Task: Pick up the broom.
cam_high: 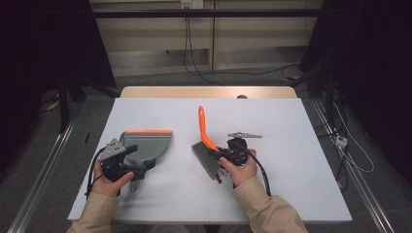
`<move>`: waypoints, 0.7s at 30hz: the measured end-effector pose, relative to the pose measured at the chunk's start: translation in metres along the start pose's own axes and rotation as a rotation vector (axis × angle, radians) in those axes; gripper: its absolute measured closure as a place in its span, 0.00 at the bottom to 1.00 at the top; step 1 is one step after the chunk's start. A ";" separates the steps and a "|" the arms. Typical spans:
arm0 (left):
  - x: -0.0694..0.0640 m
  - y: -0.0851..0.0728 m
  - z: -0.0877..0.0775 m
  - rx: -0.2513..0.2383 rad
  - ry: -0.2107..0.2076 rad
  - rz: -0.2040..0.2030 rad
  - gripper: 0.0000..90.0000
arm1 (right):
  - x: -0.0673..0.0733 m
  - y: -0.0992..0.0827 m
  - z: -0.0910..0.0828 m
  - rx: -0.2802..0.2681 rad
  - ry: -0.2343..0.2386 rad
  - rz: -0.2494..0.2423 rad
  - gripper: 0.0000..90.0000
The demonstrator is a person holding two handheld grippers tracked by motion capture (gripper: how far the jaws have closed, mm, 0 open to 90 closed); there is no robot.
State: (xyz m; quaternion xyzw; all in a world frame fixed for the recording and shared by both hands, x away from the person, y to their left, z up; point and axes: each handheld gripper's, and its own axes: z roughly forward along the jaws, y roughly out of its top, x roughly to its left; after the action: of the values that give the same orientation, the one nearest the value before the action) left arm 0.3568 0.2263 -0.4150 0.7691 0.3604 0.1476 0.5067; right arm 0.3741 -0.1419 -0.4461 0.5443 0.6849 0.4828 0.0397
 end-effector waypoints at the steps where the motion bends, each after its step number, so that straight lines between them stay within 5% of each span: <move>1: 0.000 0.000 0.000 -0.001 0.000 -0.002 0.06 | -0.001 0.000 -0.001 -0.002 -0.003 0.000 0.78; 21: -0.001 0.000 0.002 0.005 -0.004 0.004 0.06 | -0.017 -0.001 -0.019 -0.009 -0.020 0.040 0.78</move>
State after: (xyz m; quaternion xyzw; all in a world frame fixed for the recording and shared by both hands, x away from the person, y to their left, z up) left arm 0.3575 0.2246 -0.4154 0.7713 0.3582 0.1461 0.5054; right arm 0.3697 -0.1673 -0.4447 0.5623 0.6715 0.4811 0.0394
